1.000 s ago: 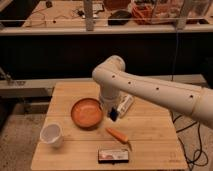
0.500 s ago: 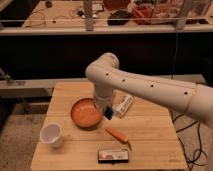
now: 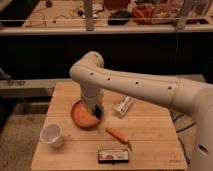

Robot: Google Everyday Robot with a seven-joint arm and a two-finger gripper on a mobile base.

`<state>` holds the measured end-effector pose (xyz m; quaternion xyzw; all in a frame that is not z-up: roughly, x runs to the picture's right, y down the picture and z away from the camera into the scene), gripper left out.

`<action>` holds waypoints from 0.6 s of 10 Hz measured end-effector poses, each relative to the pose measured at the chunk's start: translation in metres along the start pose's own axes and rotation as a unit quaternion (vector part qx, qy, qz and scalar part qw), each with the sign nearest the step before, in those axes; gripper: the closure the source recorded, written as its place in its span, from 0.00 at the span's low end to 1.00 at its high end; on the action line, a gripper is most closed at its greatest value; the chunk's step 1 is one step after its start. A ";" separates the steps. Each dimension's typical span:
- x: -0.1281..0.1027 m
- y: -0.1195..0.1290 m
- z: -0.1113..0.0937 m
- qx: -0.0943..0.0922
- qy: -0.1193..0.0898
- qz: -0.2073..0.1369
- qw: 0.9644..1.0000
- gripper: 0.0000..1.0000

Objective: Place the white sponge in the ceramic cup

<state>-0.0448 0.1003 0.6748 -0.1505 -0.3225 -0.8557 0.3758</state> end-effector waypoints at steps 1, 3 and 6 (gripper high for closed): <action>0.004 -0.005 -0.001 -0.004 0.000 -0.008 1.000 0.99; 0.020 -0.025 -0.002 -0.010 0.003 -0.026 1.000 0.99; 0.027 -0.036 -0.005 -0.016 0.004 -0.039 0.999 0.99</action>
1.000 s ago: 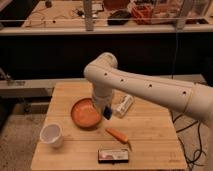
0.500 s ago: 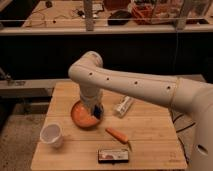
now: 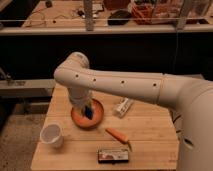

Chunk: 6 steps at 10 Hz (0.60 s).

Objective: Place the white sponge in the ceramic cup

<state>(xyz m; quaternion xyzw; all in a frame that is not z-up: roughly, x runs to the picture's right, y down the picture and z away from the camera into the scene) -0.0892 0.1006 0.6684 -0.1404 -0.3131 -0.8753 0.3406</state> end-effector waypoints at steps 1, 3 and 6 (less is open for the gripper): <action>0.005 -0.006 0.000 -0.002 0.001 -0.008 1.000 0.99; 0.020 -0.025 -0.001 -0.002 0.002 -0.031 1.000 0.99; 0.025 -0.031 -0.003 -0.004 0.001 -0.046 0.999 0.99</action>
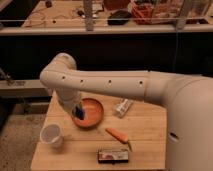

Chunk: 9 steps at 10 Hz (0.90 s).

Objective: Place the white sponge in the ceramic cup

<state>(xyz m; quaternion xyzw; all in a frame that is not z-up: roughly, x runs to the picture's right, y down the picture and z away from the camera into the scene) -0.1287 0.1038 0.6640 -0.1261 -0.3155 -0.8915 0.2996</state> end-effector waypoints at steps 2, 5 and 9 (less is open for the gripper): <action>0.014 -0.019 0.002 0.003 -0.005 -0.022 1.000 0.99; 0.022 -0.031 0.005 0.002 -0.011 -0.039 0.999 0.99; 0.036 -0.057 0.015 0.001 -0.016 -0.078 0.997 0.99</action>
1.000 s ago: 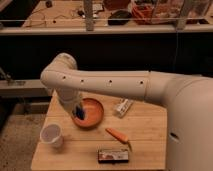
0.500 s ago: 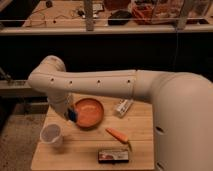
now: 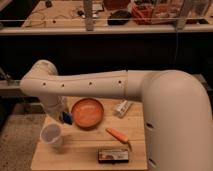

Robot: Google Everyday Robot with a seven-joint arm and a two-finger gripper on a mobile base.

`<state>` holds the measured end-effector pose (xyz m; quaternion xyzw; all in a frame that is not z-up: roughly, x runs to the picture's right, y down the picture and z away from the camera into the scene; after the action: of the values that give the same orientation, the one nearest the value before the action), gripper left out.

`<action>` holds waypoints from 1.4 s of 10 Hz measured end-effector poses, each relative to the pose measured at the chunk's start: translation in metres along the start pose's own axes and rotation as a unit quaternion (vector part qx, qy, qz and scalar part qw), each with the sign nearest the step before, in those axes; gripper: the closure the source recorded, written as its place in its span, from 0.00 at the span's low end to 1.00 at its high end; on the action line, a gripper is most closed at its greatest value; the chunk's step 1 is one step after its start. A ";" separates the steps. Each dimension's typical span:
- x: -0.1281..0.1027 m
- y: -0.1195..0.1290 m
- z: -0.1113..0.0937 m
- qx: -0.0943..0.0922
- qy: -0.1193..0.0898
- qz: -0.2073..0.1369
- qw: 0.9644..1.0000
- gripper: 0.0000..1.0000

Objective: Place the white sponge in the ceramic cup

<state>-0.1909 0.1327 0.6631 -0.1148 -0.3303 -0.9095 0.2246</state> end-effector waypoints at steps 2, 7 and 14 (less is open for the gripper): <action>0.000 -0.002 0.003 -0.002 -0.001 -0.009 1.000 0.99; 0.012 -0.021 0.009 -0.009 0.002 -0.029 1.000 0.99; 0.024 -0.035 0.012 -0.018 0.003 -0.029 0.999 0.99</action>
<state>-0.2280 0.1557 0.6615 -0.1060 -0.3163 -0.9219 0.1970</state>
